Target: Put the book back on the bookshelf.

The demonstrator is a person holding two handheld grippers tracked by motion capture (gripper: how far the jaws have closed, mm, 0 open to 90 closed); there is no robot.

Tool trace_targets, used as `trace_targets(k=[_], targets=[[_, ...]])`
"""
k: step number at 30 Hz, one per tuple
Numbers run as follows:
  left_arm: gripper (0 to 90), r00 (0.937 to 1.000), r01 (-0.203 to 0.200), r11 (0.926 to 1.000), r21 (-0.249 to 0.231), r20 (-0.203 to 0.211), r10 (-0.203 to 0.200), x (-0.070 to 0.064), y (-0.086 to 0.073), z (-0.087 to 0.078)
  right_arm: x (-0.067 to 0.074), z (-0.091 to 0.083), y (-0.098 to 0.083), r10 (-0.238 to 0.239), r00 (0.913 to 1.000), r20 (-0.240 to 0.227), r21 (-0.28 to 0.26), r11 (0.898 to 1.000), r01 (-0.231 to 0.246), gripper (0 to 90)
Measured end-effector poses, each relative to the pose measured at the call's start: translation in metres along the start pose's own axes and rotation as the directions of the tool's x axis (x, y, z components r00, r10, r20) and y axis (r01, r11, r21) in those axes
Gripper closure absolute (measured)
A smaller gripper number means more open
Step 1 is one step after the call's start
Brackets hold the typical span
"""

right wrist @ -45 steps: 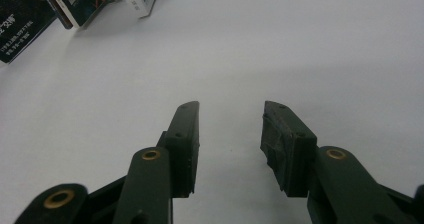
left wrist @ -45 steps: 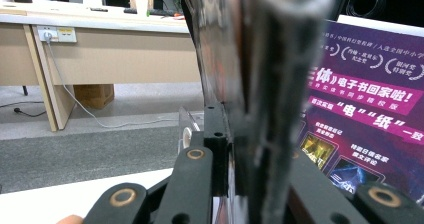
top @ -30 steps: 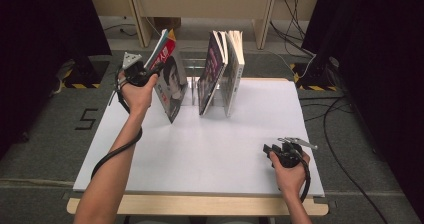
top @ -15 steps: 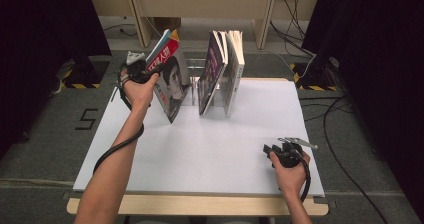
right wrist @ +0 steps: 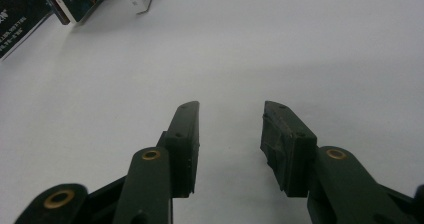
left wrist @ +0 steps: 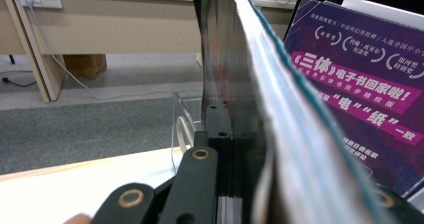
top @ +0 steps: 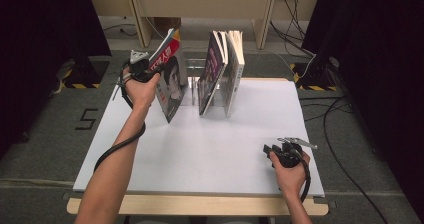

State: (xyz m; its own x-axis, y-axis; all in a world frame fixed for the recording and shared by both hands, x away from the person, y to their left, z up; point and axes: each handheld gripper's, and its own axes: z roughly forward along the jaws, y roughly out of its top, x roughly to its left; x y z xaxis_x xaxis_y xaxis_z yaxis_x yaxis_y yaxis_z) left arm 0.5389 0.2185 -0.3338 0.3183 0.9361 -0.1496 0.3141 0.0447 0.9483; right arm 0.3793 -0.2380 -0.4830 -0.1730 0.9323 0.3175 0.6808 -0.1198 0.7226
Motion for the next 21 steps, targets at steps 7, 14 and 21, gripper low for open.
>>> trace_targets(k=[7, 14, 21], targets=[[86.5, 0.9999, -0.001, 0.9996, -0.028, -0.012, 0.0, -0.002, 0.0, 0.007, 0.0, 0.0, 0.0, 0.009, 1.0, 0.0, -0.002, 1.0, -0.009, 59.3], [86.5, 0.9995, 0.015, 0.9975, -0.069, -0.028, -0.017, -0.002, 0.003, 0.011, -0.001, -0.001, 0.0, 0.005, 1.0, 0.0, -0.007, 1.0, -0.005, 59.3], [86.5, 0.9985, 0.006, 0.9939, -0.11, -0.053, -0.012, -0.003, 0.002, 0.018, -0.002, -0.001, 0.0, 0.007, 1.0, -0.001, -0.009, 1.0, -0.007, 59.3]])
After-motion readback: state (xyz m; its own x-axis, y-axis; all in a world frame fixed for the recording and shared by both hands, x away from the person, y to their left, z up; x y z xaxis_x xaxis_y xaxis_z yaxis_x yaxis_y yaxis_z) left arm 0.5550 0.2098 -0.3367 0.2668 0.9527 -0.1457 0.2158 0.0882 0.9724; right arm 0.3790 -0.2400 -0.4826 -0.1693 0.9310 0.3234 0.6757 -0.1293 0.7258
